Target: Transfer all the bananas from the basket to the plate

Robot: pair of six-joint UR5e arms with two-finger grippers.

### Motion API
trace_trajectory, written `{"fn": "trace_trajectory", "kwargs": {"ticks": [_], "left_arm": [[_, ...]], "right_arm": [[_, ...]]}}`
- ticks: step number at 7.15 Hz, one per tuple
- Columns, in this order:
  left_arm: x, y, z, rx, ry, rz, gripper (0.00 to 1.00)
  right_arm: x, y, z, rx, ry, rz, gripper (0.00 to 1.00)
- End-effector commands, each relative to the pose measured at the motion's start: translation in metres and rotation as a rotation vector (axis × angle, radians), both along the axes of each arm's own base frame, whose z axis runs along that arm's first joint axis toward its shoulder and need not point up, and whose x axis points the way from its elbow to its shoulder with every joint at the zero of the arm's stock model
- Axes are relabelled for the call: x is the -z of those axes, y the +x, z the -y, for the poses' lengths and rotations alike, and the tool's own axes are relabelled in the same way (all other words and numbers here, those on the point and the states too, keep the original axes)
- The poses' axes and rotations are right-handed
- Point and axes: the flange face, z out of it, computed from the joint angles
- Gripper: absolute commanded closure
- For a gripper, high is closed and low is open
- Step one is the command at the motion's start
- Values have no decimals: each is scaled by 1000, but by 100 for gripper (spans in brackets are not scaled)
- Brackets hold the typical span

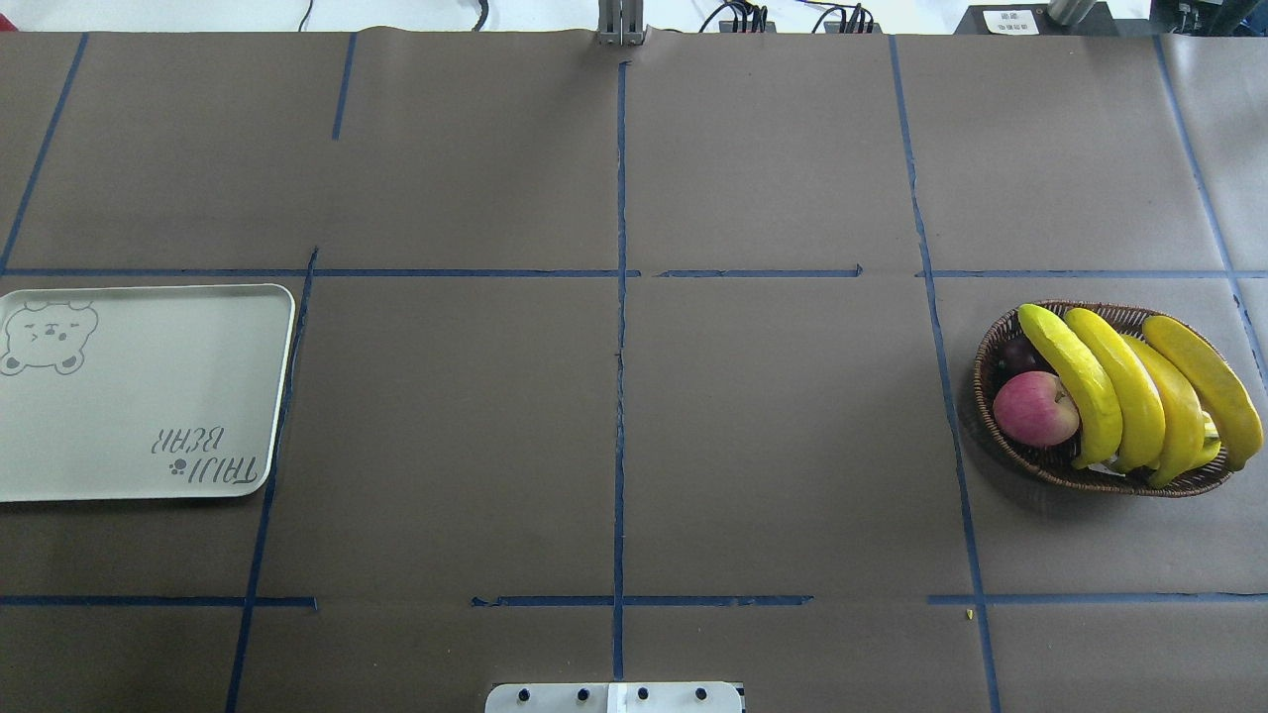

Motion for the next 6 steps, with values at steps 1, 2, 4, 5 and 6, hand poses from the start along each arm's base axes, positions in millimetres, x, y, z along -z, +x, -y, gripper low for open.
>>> {"fn": "trace_trajectory", "kwargs": {"ticks": [1, 2, 4, 5, 6], "left_arm": [[1, 0, 0, 1, 1, 0, 0], [2, 0, 0, 2, 1, 0, 0], [5, 0, 1, 4, 6, 0, 0], [7, 0, 1, 3, 10, 0, 0], [8, 0, 1, 4, 12, 1, 0]], "right_arm": [[4, 0, 2, 1, 9, -1, 0], [10, -1, 4, 3, 20, 0, 0], [10, 0, 5, -11, 11, -3, 0], [16, 1, 9, -19, 14, -1, 0], [47, 2, 31, -17, 76, -9, 0]]}}
